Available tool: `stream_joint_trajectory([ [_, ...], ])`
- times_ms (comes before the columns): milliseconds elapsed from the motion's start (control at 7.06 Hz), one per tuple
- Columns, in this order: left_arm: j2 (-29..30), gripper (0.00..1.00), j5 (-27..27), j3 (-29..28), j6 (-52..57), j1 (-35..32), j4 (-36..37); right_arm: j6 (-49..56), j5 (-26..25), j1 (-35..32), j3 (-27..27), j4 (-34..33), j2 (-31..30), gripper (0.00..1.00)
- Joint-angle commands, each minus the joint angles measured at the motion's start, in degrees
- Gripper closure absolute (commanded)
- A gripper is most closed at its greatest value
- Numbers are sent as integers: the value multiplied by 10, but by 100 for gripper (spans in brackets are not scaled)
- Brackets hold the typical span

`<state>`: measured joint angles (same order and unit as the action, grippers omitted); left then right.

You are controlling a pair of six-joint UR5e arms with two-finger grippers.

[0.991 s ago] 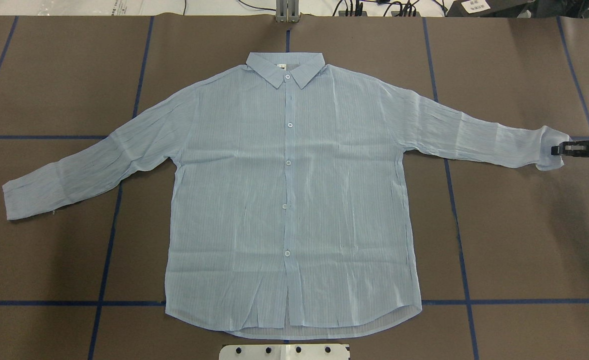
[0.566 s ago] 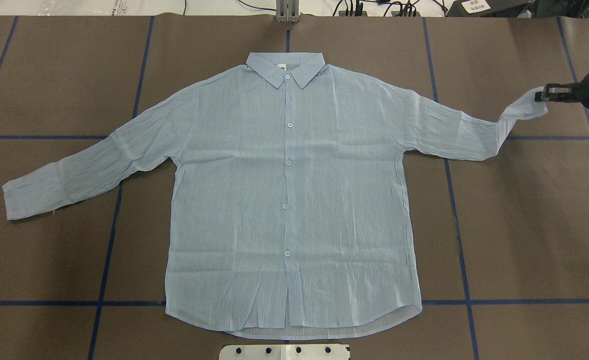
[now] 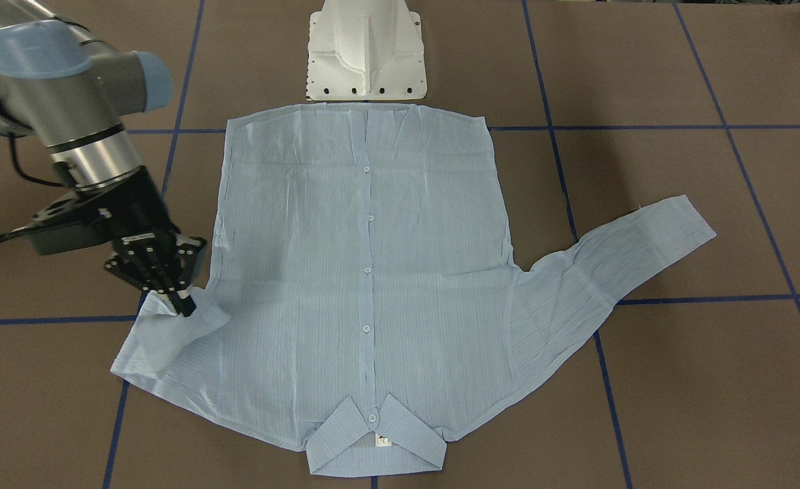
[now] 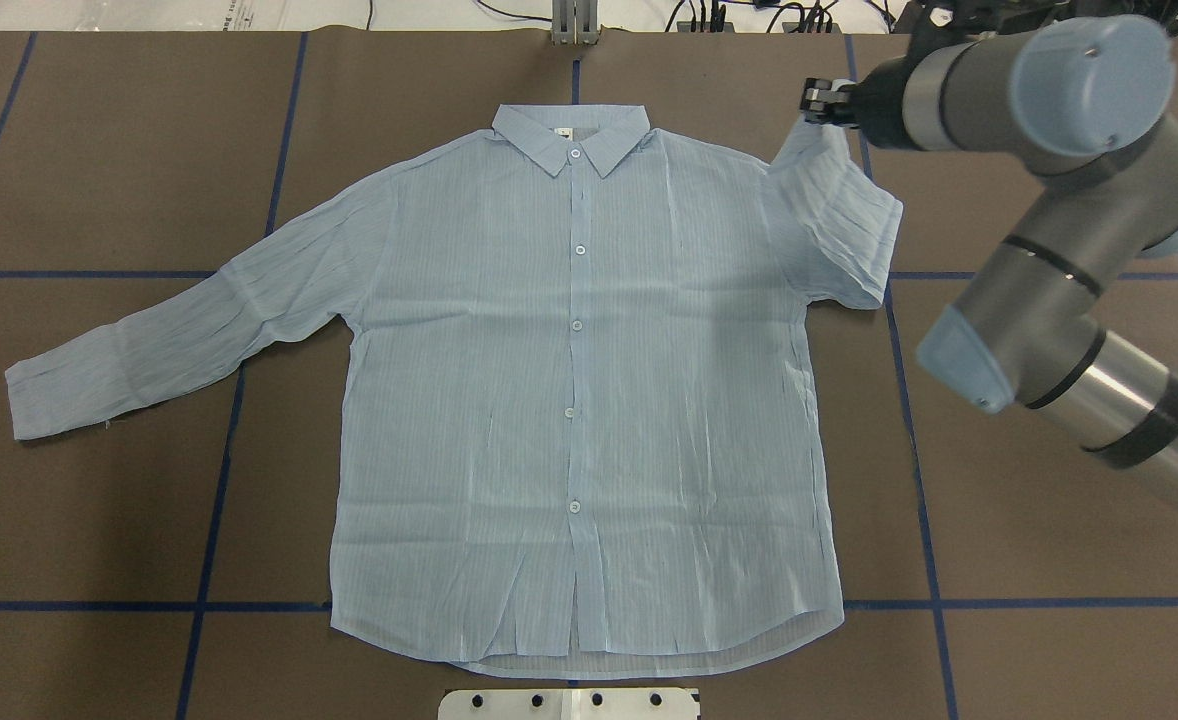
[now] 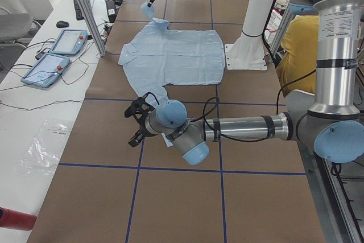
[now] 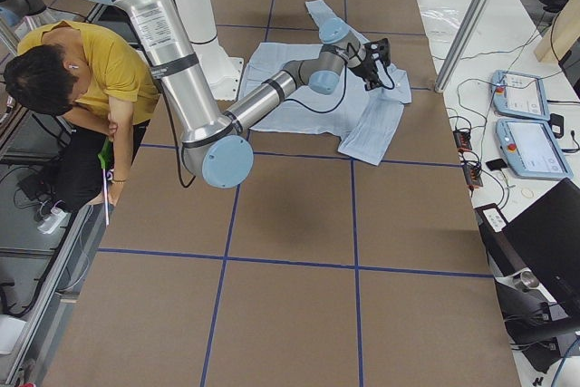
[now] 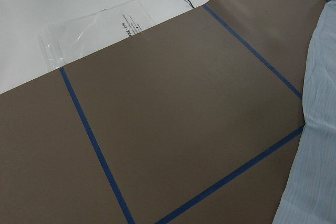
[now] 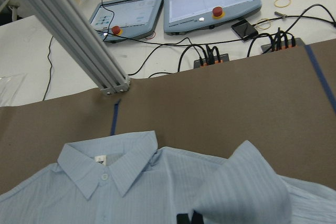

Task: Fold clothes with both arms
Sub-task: 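Carry the sleeve across the shirt chest with the right gripper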

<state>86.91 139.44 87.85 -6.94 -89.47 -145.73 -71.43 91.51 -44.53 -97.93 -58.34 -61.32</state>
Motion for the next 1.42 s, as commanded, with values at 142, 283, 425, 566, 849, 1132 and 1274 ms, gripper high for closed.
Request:
stream_joint_trajectory([
  [142,-2,0,0,0,0,0,-2,-57,-183,125,110,-53,153,100],
  [283,-2,0,0,0,0,0,-2,-56,-198,142,168,-52,196,100],
  [425,-2,0,0,-1,1,0,-2,-55,-214,160,217,-52,230,100],
  [566,-2,0,0,-1,1,0,-2,-56,-229,177,248,-52,264,100],
  [849,-2,0,0,-2,1,0,-2,-56,-233,200,291,-52,288,100],
  [1132,-2,0,0,-2,0,0,-2,-56,-232,220,290,-52,293,77],
  [1274,-2,0,0,-4,0,0,-1,-50,-235,225,294,-56,292,1],
])
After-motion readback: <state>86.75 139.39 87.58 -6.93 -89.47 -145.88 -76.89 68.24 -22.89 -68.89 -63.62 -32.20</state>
